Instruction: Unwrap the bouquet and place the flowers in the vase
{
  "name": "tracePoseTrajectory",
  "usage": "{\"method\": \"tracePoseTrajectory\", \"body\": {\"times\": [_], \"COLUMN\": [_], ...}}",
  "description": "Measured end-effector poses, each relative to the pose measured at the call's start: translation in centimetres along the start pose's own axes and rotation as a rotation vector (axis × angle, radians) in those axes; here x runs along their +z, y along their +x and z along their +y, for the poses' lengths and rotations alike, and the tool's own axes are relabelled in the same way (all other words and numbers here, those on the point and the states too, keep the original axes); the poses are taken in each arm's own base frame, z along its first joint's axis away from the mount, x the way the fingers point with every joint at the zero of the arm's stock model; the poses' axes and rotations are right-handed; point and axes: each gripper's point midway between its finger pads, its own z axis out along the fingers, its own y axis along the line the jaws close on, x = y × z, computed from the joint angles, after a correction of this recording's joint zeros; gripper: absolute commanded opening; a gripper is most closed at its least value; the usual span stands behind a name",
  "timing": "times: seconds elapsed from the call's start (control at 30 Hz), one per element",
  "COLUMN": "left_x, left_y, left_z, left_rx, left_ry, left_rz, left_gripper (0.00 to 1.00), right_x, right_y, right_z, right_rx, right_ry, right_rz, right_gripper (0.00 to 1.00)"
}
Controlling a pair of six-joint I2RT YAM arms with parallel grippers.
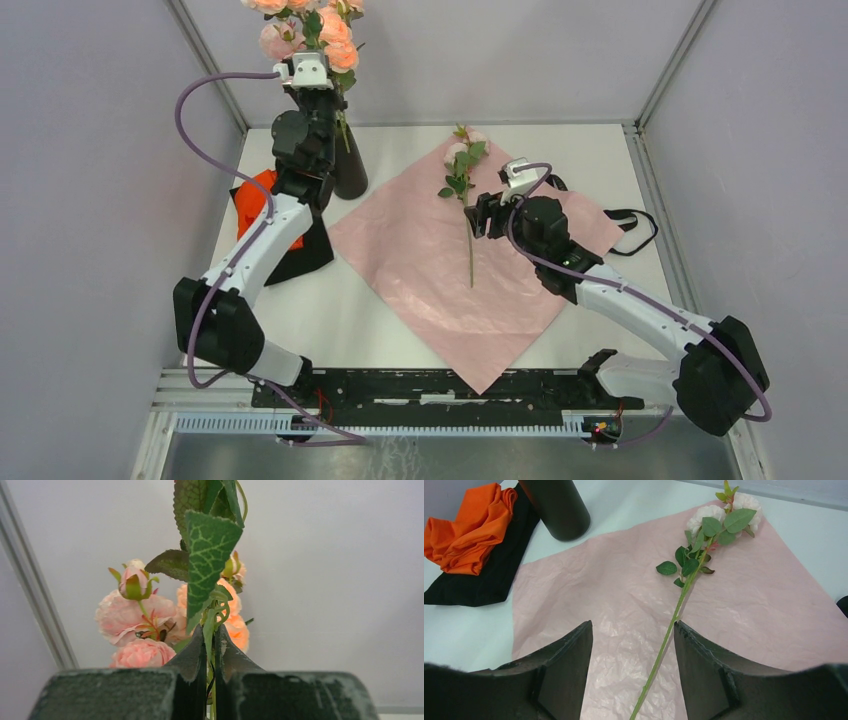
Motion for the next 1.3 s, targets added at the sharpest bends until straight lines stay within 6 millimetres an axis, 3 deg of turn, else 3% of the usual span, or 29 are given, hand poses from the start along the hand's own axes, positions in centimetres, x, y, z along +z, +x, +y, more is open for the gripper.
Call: {"method": "tracePoseTrajectory", "body": {"times": [0.17,0.5,0.97,1.17,1.3], "left_x": [1.2,3.0,4.0,4.1,3.8], "left_y": [0.9,-0.2,-2.6,-1.6,0.5], "left_z": [1.6,4.6,4.4,4.2,3.9], "left_rx": [0.016,0.024,0.004,-0.007,-0.001], "left_ry": [-0.052,-0.118,-0.087,-0.083,-0.078], "left_rz": [0.000,-0.039,-0.095,-0.078,-0.039], "left_gripper": [0.02,0.02,0.02,0.02,0.02], "right_x": [0.2,0.5,1.0,1.1,1.1], "right_y": [0.6,1.7,2.7,2.7,2.7], "right_z": [-0.1,-0.2,0.0,0.1,0.1], "right_rx": [-0.002,-0.005,-0.005,-0.006,-0.006], "right_ry": [0.002,0.006,-0.010,-0.013,-0.013], "right_rz": [0.015,0.037,0.058,0.058,0.058], "right_gripper": [0.66,0.66,0.66,0.66,0.66]}}
